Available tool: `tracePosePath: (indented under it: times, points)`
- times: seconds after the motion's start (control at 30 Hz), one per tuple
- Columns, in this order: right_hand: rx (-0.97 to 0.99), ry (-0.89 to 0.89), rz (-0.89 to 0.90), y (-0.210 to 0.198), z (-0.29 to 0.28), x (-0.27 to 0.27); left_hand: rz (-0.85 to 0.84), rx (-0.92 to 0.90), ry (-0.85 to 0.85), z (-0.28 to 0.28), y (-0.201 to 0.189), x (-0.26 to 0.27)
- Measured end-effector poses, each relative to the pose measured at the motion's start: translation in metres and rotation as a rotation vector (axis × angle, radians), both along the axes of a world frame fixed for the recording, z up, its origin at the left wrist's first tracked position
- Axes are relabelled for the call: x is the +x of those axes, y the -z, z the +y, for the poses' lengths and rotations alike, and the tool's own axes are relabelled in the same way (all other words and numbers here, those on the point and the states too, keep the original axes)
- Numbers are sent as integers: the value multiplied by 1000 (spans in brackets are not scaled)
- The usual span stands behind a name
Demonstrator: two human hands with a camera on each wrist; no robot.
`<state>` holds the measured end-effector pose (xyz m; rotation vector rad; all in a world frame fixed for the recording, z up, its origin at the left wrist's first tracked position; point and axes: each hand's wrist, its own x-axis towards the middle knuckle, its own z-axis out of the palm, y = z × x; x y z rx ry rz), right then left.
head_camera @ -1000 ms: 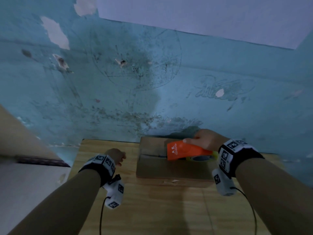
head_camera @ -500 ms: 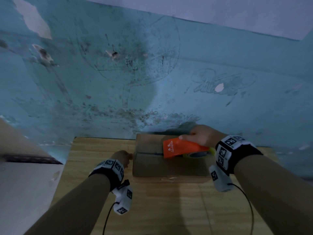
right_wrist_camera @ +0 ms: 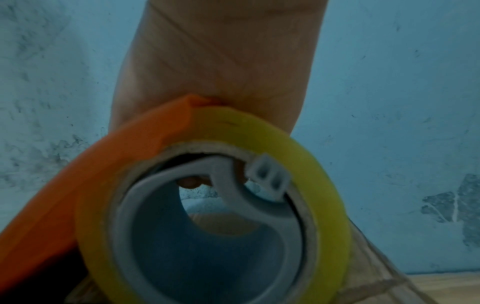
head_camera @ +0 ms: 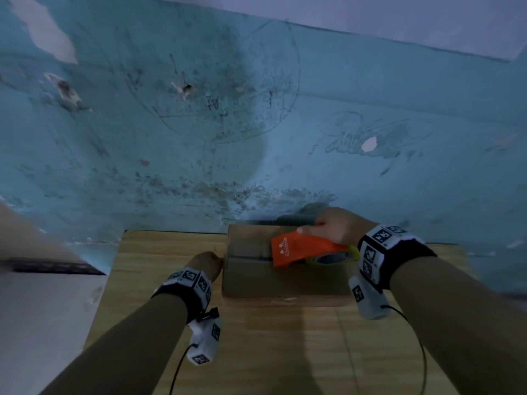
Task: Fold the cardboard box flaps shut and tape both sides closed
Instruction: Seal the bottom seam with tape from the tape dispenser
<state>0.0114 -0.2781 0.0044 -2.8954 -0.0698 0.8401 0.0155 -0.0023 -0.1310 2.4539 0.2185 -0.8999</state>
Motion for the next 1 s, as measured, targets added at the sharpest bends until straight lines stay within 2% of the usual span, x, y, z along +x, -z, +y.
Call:
tracePosePath:
  times: [0.47,0.73,0.93,1.0]
  points:
    - [14,-20,8,2,1,-3,11,53,63,2,-9,4]
    - [8,-34,-15,7,-1,-1,8,217,197,-2,-16,7]
    - [-6,-54,-11,6,-1,-4,58,246,45,29,-18,-1]
    - [-16,-52,5,5,0,-3,2,144,-37,29,-20,-3]
